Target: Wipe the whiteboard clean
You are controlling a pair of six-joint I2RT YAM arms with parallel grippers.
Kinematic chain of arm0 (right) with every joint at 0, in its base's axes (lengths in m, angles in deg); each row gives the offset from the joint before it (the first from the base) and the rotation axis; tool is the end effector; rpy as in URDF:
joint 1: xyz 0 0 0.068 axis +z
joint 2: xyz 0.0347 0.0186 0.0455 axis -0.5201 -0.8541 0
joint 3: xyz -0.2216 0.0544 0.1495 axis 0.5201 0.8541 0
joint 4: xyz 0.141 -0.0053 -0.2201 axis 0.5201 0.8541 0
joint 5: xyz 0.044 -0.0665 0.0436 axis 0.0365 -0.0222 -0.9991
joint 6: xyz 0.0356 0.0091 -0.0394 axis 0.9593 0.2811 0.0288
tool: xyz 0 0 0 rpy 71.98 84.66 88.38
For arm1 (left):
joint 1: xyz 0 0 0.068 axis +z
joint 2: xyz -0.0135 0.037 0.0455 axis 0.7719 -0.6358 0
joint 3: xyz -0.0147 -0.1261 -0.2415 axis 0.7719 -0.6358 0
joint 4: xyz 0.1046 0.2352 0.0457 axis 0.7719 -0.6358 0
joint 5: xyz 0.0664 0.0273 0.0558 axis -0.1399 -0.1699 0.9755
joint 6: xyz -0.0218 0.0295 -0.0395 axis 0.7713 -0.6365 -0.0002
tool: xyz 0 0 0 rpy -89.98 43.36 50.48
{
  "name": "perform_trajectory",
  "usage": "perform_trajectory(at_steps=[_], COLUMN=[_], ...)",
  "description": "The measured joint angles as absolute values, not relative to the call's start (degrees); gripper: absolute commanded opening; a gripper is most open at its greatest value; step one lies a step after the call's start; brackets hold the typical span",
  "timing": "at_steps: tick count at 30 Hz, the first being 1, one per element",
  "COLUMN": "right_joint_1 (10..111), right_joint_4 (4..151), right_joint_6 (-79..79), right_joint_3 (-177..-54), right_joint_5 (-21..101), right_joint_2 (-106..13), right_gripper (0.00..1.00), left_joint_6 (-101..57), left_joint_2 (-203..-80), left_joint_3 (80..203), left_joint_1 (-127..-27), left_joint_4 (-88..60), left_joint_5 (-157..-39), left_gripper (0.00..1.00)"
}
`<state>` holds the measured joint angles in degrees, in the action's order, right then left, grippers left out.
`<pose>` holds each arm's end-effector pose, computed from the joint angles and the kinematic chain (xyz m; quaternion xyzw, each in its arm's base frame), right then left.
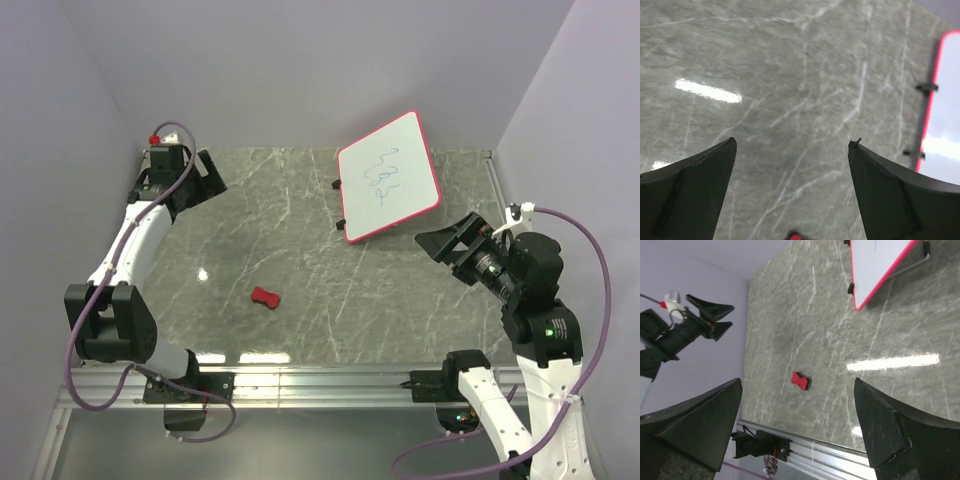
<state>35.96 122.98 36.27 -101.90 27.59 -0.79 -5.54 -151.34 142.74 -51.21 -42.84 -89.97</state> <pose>0.0967 0.0201 0.3936 0.1703 0.7920 0.3603 0.4626 0.3353 -0.0040 0.3161 -0.2157 0.8754 -0.1088 0.4188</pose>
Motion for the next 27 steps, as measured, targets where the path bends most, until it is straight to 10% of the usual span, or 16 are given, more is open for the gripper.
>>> perform_trajectory(at_steps=[27], right_joint_1=[37.1], right_joint_4=[125.8], right_joint_6=[34.2], right_joint_3=[-101.3], right_joint_5=[28.6], right_joint_2=[-1.3], right_gripper=[0.97], left_joint_6=[-21.7], left_joint_2=[-151.1], left_joint_3=[139.1], left_joint_1=[-82.7], left_joint_4=[-62.9], left_joint_5=[-93.6], left_gripper=[0.98])
